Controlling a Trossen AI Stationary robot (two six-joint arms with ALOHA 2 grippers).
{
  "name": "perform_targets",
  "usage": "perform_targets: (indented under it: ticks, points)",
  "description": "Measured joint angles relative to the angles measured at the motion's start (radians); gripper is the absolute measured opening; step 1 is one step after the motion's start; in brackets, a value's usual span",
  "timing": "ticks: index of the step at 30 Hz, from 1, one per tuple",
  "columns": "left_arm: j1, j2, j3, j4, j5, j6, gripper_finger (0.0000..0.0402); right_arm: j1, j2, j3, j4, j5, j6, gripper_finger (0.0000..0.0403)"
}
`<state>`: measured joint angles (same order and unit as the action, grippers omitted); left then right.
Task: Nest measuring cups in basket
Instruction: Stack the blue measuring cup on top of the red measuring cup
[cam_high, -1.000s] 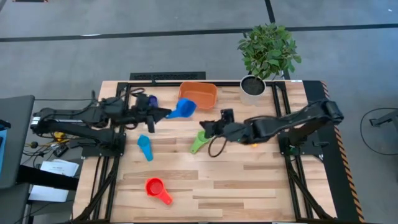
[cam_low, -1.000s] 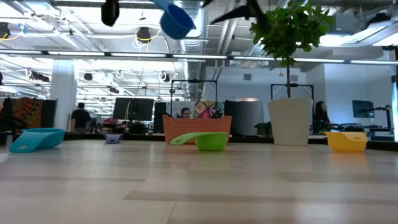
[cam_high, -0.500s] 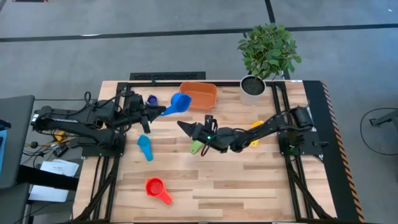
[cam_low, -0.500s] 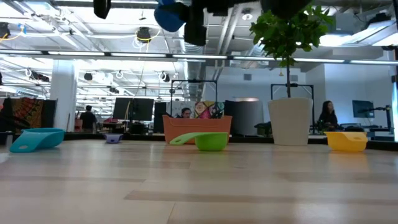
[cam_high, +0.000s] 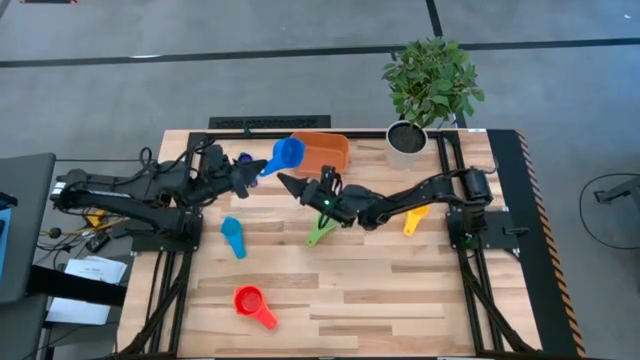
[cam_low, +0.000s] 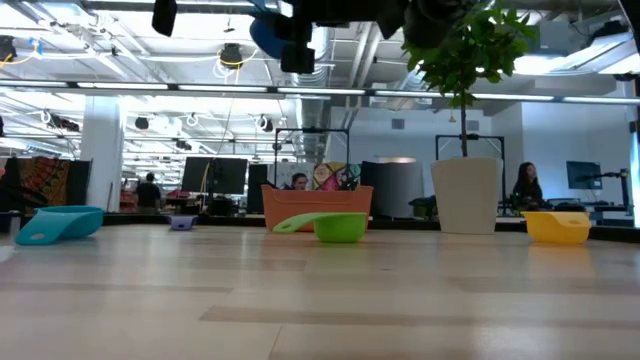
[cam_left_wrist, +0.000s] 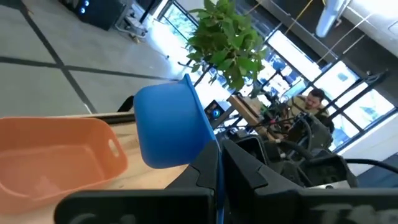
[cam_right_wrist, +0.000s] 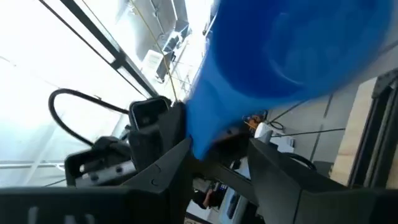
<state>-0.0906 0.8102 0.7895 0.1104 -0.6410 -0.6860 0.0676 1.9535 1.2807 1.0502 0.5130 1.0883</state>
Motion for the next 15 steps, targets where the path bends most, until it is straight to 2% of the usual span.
perform_targets:
  ticks: [9,15]
  points:
    - [0.001,0.044,0.000,0.087,-0.029,0.010,0.0000,-0.036,-0.001,0.025,0.004,-0.046,0.025,0.0144]
    - [0.000,0.063,0.000,0.093,-0.038,0.000,0.0000,-0.038,-0.001,0.024,0.003,-0.046,0.033,0.0088]
